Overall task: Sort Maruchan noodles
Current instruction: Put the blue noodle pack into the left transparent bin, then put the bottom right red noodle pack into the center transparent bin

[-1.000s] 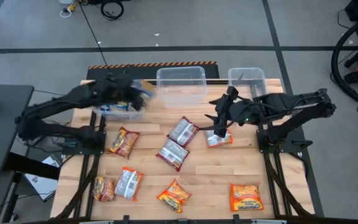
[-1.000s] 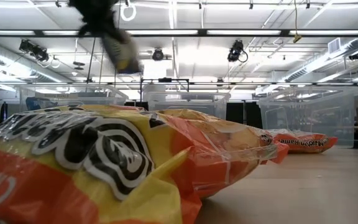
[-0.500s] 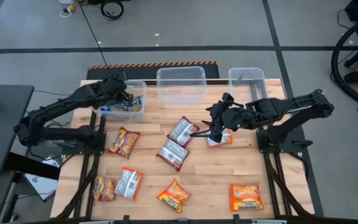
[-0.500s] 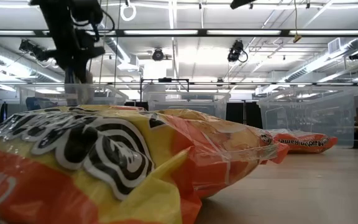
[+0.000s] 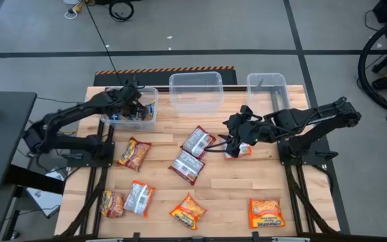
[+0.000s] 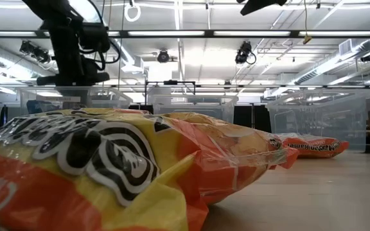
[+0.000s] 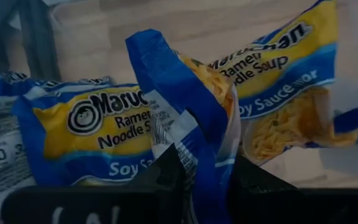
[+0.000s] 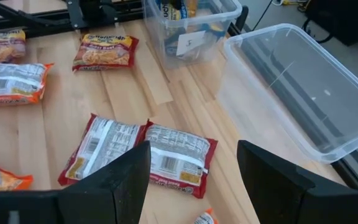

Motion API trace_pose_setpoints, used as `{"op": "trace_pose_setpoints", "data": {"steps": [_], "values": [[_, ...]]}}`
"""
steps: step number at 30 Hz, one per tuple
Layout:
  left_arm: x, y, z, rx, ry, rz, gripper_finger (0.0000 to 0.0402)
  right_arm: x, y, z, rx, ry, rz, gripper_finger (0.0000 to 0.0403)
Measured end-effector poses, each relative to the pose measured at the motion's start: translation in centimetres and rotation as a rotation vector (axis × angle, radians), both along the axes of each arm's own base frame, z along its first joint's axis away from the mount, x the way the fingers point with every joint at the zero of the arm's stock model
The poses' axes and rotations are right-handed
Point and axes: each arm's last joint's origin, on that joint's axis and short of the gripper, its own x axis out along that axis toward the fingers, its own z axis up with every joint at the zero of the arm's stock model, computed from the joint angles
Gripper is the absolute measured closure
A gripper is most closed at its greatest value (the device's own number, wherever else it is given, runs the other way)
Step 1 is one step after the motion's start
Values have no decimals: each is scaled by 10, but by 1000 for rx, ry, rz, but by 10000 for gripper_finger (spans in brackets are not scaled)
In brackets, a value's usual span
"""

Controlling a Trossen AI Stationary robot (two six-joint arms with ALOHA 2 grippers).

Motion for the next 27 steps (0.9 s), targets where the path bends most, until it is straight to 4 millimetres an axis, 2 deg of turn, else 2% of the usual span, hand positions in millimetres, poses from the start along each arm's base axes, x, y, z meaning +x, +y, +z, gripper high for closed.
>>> {"op": "trace_pose_setpoints", "data": {"steps": [4, 9, 13, 16, 19, 23, 25, 27], "values": [[4, 5, -2, 14, -21, -8, 330, 0, 0, 0, 3, -1, -1, 158], [4, 15, -13, 3, 45, 25, 322, 0, 0, 0, 24, -9, -13, 158], [3, 22, -18, -57, 31, -8, 290, 0, 3, -1, 133, -8, 20, 158], [1, 26, -12, -70, 11, -3, 253, 1, 3, -2, 227, 4, 53, 158], [-2, 29, 5, -68, 23, -8, 212, 0, 1, -1, 238, 10, 71, 158], [-2, 32, 44, -63, 37, -88, 173, -1, 0, -1, 103, 59, 187, 158], [1, 29, 70, -46, -29, -133, 166, 0, 1, -1, 40, 81, 243, 158], [7, 18, 95, -36, -167, -198, 165, 1, 1, -6, -2, 98, 280, 158]]}}
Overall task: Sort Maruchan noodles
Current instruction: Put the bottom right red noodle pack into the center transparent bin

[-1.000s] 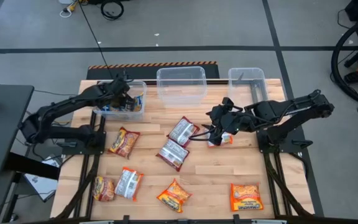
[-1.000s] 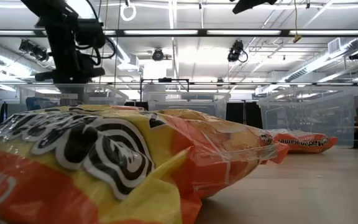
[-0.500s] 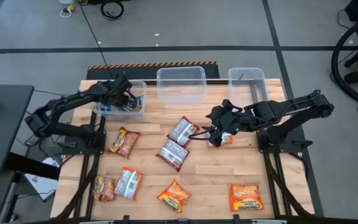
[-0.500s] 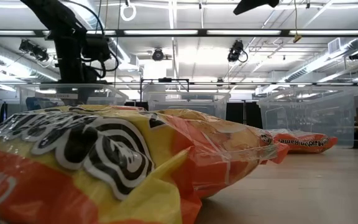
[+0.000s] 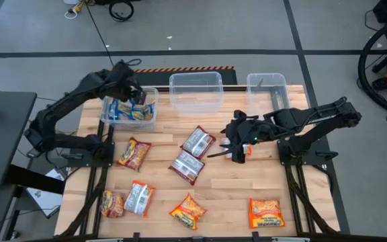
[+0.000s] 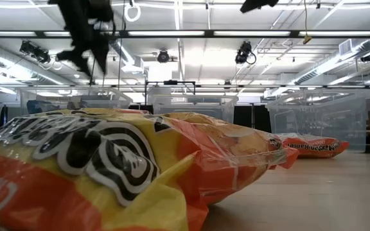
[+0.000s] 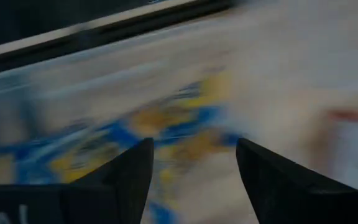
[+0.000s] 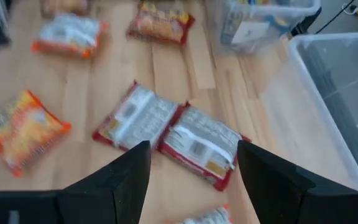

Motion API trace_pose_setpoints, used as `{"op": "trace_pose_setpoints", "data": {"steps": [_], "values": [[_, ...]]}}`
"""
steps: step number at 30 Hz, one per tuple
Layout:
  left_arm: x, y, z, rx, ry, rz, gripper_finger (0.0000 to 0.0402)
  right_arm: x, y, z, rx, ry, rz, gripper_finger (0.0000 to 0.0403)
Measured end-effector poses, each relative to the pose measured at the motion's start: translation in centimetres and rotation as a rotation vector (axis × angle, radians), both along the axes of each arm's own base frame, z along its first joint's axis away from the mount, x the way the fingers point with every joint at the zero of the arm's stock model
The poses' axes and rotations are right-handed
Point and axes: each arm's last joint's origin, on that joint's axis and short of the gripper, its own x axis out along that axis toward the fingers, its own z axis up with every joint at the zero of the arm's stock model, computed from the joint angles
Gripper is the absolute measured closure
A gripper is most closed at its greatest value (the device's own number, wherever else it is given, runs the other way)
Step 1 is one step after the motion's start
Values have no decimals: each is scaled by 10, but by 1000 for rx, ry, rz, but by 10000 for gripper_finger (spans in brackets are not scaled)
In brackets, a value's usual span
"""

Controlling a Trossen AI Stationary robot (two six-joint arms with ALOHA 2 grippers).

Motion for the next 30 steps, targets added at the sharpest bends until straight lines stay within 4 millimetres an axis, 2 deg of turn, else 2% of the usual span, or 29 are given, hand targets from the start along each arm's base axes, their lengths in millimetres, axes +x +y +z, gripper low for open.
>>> {"op": "trace_pose_setpoints", "data": {"steps": [3, 5, 7, 10, 14, 18, 21, 24, 30], "values": [[17, -30, 29, 29, -196, -204, 173, 3, 0, -13, -30, 11, 26, 158], [29, -57, 41, 87, -293, -353, 181, 7, 1, -24, -29, -15, 28, 158], [42, -84, 45, 148, -367, -520, 188, 11, 2, -36, -36, -29, 39, 158], [61, -123, 40, 206, -411, -698, 193, 14, 8, -52, -42, -74, 74, 158], [95, -166, 6, 255, -374, -899, 193, 11, 20, -64, -19, -58, 92, 158], [132, -195, -34, 272, -284, -1116, 193, 4, 34, -60, -31, -29, 93, 158], [159, -205, -64, 277, -253, -1215, 193, -2, 44, -50, -17, -23, 87, 158], [180, -207, -89, 282, -253, -1225, 193, -8, 50, -44, 11, 1, 63, 158], [203, -212, -123, 284, -262, -1294, 193, -27, 62, -48, 69, 129, 13, 158]]}}
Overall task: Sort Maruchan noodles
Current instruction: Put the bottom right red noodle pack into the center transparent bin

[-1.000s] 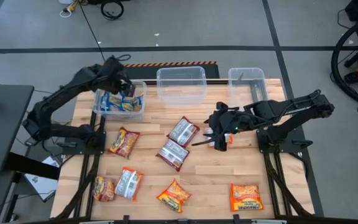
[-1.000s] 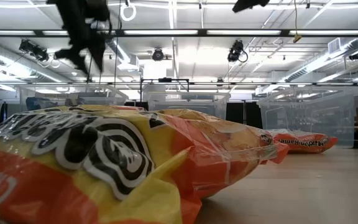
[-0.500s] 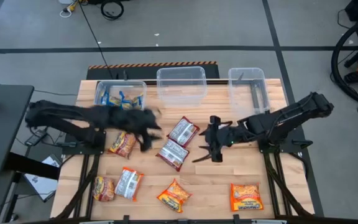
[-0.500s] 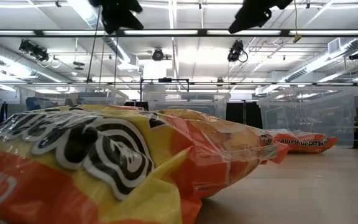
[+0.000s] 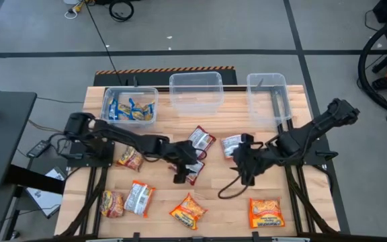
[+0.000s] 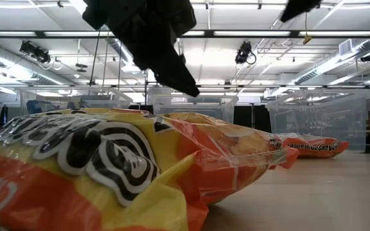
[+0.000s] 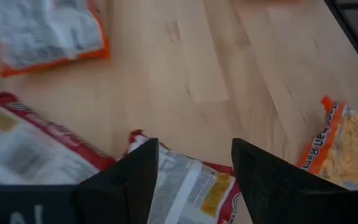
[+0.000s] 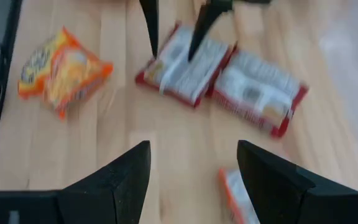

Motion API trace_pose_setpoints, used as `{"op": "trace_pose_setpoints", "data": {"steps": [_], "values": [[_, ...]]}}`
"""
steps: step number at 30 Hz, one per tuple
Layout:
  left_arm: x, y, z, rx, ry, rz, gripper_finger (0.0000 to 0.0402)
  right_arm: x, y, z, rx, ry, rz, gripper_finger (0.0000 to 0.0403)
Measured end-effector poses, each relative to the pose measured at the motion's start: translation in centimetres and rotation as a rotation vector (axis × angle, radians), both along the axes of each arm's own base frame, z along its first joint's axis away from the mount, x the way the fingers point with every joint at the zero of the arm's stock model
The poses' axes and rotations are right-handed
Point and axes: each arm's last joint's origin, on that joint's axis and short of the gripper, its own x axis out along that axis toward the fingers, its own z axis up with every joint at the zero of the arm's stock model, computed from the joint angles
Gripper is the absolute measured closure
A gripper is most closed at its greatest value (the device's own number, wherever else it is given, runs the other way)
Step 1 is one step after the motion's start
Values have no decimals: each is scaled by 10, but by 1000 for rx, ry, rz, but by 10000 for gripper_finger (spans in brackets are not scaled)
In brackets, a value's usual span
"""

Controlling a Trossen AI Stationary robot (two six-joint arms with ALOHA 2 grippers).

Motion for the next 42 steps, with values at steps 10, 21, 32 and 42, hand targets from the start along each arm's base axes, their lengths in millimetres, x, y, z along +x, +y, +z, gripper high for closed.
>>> {"op": "trace_pose_setpoints", "data": {"steps": [10, 21, 32, 42], "values": [[10, -3, -43, 80, 99, -78, 194, -25, 24, -7, 51, 81, -22, 158], [13, -3, -57, 167, 101, -162, 237, -35, 37, -6, 7, 34, -5, 158], [13, 10, -39, 99, 92, -24, 391, -35, 31, -1, -98, 4, 61, 158], [7, 53, 84, 97, -253, 82, 397, -26, 1, 13, -368, -79, 53, 157]]}}
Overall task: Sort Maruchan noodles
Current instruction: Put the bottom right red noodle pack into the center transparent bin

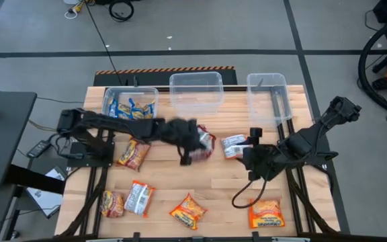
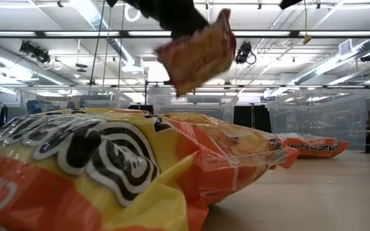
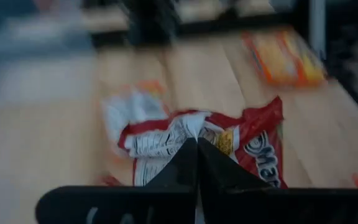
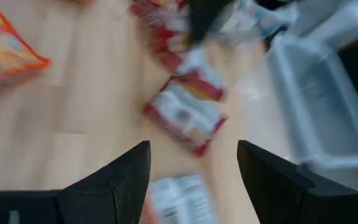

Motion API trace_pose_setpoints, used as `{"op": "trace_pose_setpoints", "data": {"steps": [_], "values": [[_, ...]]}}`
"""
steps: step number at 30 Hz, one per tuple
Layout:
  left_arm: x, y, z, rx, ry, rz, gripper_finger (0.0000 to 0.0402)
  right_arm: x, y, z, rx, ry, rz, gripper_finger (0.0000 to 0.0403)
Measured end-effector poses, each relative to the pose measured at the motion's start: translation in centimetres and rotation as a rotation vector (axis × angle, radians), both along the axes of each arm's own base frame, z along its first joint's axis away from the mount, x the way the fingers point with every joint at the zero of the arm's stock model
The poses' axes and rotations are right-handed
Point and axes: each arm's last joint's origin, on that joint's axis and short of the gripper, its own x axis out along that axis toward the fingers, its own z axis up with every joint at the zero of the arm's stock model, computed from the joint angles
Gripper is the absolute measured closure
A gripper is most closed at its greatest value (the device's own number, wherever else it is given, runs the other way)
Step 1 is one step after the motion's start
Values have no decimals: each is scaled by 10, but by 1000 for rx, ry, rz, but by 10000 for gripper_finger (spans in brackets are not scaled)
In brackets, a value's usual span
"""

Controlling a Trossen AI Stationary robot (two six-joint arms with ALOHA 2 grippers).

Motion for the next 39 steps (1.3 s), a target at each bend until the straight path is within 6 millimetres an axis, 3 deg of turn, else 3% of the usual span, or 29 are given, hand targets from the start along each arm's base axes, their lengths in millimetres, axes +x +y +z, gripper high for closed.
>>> {"op": "trace_pose_setpoints", "data": {"steps": [4, 9, 14, 19, 26, 39], "values": [[-20, 36, 32, 67, -94, 67, 397, 17, -15, 7, -112, -20, 64, 157], [-43, 76, 61, 86, -215, 83, 397, 44, -49, 21, -241, -103, 73, 163], [-56, 108, 64, 3, -243, -12, 398, 65, -89, 43, -413, -226, 50, 165], [-67, 133, 64, -59, -260, -75, 398, 75, -116, 41, -503, -183, 294, 165], [-71, 138, 61, -92, -229, -76, 397, 95, -142, 30, -504, -190, 299, 165], [-54, 122, 46, -89, -180, -148, 396, 126, -150, -7, -495, -82, 377, 165]]}}
